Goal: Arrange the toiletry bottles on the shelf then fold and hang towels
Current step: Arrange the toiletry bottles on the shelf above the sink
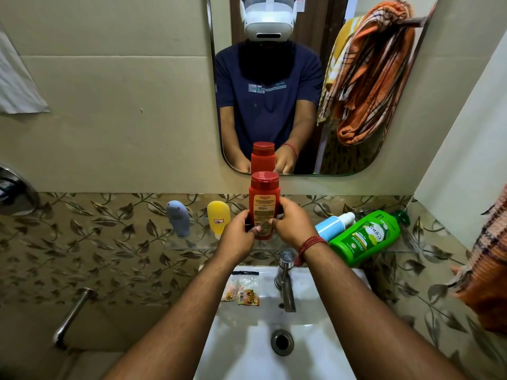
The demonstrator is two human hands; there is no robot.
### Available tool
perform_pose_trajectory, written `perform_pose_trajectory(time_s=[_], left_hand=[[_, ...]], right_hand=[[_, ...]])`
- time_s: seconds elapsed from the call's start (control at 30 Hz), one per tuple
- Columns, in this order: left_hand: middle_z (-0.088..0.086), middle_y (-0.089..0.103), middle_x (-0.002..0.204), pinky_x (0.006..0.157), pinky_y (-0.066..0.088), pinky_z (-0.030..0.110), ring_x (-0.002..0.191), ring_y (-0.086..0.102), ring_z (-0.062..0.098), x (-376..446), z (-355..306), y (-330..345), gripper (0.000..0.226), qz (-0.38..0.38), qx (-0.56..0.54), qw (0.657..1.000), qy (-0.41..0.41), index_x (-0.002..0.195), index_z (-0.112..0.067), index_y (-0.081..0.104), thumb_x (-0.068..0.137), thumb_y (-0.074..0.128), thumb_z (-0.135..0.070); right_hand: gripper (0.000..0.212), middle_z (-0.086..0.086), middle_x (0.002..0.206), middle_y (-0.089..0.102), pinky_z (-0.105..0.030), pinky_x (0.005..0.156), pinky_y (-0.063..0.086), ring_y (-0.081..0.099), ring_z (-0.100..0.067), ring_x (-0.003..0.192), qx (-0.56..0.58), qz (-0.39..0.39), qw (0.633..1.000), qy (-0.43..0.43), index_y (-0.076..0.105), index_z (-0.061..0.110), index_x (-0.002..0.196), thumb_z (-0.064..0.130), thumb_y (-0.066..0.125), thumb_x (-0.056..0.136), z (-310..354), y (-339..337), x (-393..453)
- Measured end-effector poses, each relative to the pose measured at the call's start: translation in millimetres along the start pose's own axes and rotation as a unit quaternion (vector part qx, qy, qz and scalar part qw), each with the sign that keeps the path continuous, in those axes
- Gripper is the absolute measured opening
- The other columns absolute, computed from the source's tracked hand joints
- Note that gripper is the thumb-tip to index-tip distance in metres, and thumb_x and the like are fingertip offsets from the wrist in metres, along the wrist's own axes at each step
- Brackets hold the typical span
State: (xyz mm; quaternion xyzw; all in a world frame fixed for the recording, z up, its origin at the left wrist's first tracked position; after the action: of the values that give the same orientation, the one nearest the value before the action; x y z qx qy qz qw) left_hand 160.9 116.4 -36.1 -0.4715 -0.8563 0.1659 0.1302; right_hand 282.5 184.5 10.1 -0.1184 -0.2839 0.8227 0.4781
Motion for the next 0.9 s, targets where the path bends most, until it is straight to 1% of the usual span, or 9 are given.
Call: perform_pose_trajectory(time_s=[0.07, 0.23, 0.4, 0.53, 0.6, 0.67, 0.73, 0.8, 0.9], left_hand=[[-0.020, 0.063, 0.103, 0.074, 0.040, 0.015, 0.101, 0.059, 0.002, 0.2, -0.8, 0.1, 0.037, 0.000, 0.000, 1.000, 0.003, 0.130, -0.022, 0.059, 0.095, 0.066, -0.011], [-0.022, 0.062, 0.100, 0.072, 0.038, 0.013, 0.095, 0.057, -0.002, 0.4, 0.1, -0.3, 0.038, 0.001, 0.006, 1.000, 0.009, 0.131, -0.023, 0.059, 0.095, 0.066, -0.011], [-0.017, 0.063, 0.109, 0.086, 0.043, 0.025, 0.108, 0.059, 0.007, 0.1, 1.3, -0.1, 0.041, 0.004, -0.001, 1.000, 0.010, 0.133, -0.022, 0.058, 0.094, 0.067, -0.010], [-0.018, 0.061, 0.108, 0.077, 0.041, 0.017, 0.109, 0.059, 0.007, -2.5, 0.7, -0.1, 0.044, 0.006, 0.006, 1.000, 0.009, 0.136, -0.022, 0.055, 0.094, 0.067, -0.010], [-0.017, 0.059, 0.112, 0.083, 0.042, 0.019, 0.111, 0.057, 0.006, -6.3, -1.3, -1.9, 0.049, -0.002, 0.000, 1.000, 0.008, 0.141, -0.021, 0.050, 0.096, 0.064, -0.010], [-0.017, 0.058, 0.113, 0.082, 0.042, 0.016, 0.111, 0.057, 0.005, -15.3, -2.6, -5.4, 0.048, -0.025, -0.024, 0.999, 0.006, 0.142, -0.022, 0.048, 0.098, 0.061, -0.010], [-0.017, 0.059, 0.112, 0.080, 0.043, 0.013, 0.107, 0.058, 0.000, -30.2, -0.3, -8.7, 0.040, -0.065, -0.039, 0.997, 0.020, 0.136, -0.027, 0.050, 0.100, 0.059, -0.013], [-0.021, 0.060, 0.108, 0.080, 0.047, 0.015, 0.101, 0.057, -0.011, -47.1, 4.1, -10.5, 0.027, -0.103, -0.029, 0.993, 0.050, 0.119, -0.034, 0.054, 0.100, 0.059, -0.017], [-0.015, 0.064, 0.109, 0.079, 0.046, 0.014, 0.100, 0.060, -0.009, -62.6, 3.6, -3.9, 0.015, -0.073, -0.010, 0.993, 0.092, 0.109, -0.030, 0.062, 0.100, 0.059, -0.019]], right_hand=[[0.042, 0.000, 0.126, 0.067, -0.032, 0.095, 0.045, 0.059, -0.017, 0.118, 0.001, 0.000, 1.000, -0.001, 0.058, 0.021, 0.129, 0.004, 0.066, 0.091, -0.7, 0.1, 0.3], [0.043, 0.001, 0.127, 0.066, -0.029, 0.092, 0.043, 0.057, -0.013, 0.115, 0.006, 0.005, 1.000, 0.002, 0.057, 0.022, 0.131, 0.005, 0.064, 0.092, -2.7, 0.1, -0.3], [0.047, -0.001, 0.126, 0.066, -0.027, 0.091, 0.044, 0.061, -0.019, 0.119, 0.029, 0.024, 0.999, 0.003, 0.054, 0.022, 0.131, 0.003, 0.066, 0.090, -3.8, 1.7, -2.7], [0.050, -0.001, 0.128, 0.065, -0.032, 0.096, 0.045, 0.060, -0.020, 0.121, 0.026, 0.024, 0.999, -0.003, 0.052, 0.022, 0.132, 0.006, 0.069, 0.088, -1.9, 2.5, -3.6], [0.051, -0.002, 0.130, 0.064, -0.031, 0.097, 0.045, 0.059, -0.019, 0.122, 0.025, 0.027, 0.999, -0.011, 0.051, 0.021, 0.133, 0.006, 0.070, 0.088, -1.3, 0.2, -3.7], [0.049, -0.002, 0.132, 0.063, -0.030, 0.099, 0.044, 0.057, -0.016, 0.121, 0.014, 0.026, 0.999, -0.018, 0.050, 0.020, 0.133, 0.007, 0.069, 0.089, -2.0, -5.0, -3.9], [0.047, -0.002, 0.132, 0.061, -0.032, 0.103, 0.046, 0.056, -0.014, 0.121, 0.008, 0.011, 1.000, -0.016, 0.051, 0.019, 0.131, 0.009, 0.069, 0.090, -5.3, -13.9, -5.5], [0.046, -0.001, 0.128, 0.062, -0.031, 0.102, 0.047, 0.057, -0.015, 0.119, 0.000, -0.016, 1.000, -0.013, 0.052, 0.018, 0.131, 0.011, 0.070, 0.090, -11.3, -25.6, -9.6], [0.042, -0.001, 0.126, 0.064, -0.026, 0.098, 0.044, 0.057, -0.013, 0.115, -0.017, -0.065, 0.998, -0.018, 0.055, 0.018, 0.129, 0.012, 0.070, 0.090, -21.8, -40.6, -21.8]])
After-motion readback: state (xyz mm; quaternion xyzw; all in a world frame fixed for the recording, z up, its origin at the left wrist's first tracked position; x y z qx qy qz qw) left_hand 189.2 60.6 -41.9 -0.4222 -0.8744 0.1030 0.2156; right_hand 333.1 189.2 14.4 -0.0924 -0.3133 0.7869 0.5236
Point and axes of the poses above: each hand's wrist, its own x-axis towards the middle knuckle, its own y-axis out of the palm, z = x × y, the point moved 2 cm from there along x, towards the middle knuckle
